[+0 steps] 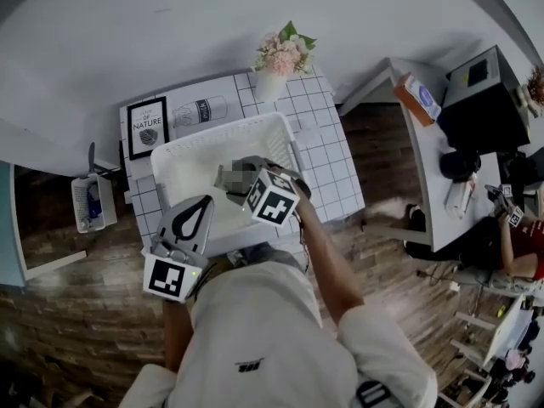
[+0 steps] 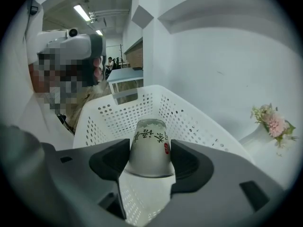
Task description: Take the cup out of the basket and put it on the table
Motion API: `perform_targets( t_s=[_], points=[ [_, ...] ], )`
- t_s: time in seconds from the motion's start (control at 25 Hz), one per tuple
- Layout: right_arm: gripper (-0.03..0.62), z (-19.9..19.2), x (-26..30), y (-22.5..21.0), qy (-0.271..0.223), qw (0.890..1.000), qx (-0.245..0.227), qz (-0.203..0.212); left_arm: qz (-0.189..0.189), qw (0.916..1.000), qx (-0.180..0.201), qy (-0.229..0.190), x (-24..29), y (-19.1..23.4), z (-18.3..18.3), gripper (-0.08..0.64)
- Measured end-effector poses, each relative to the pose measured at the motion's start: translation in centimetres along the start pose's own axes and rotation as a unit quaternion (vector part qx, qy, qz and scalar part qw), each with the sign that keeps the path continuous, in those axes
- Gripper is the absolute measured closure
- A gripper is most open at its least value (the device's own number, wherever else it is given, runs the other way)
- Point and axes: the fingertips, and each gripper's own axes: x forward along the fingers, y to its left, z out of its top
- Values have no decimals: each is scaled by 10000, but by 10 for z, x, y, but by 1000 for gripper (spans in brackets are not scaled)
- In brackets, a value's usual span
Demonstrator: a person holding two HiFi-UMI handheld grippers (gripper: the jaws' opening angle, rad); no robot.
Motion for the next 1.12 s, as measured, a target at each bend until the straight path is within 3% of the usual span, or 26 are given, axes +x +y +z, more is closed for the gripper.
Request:
perform_targets(
  t_s=[1.12],
  points=[
    [314,-18,-107,-38,-411,9918,125,-1200,-1025,9943,274,-49,72,-58,16,554]
  ],
)
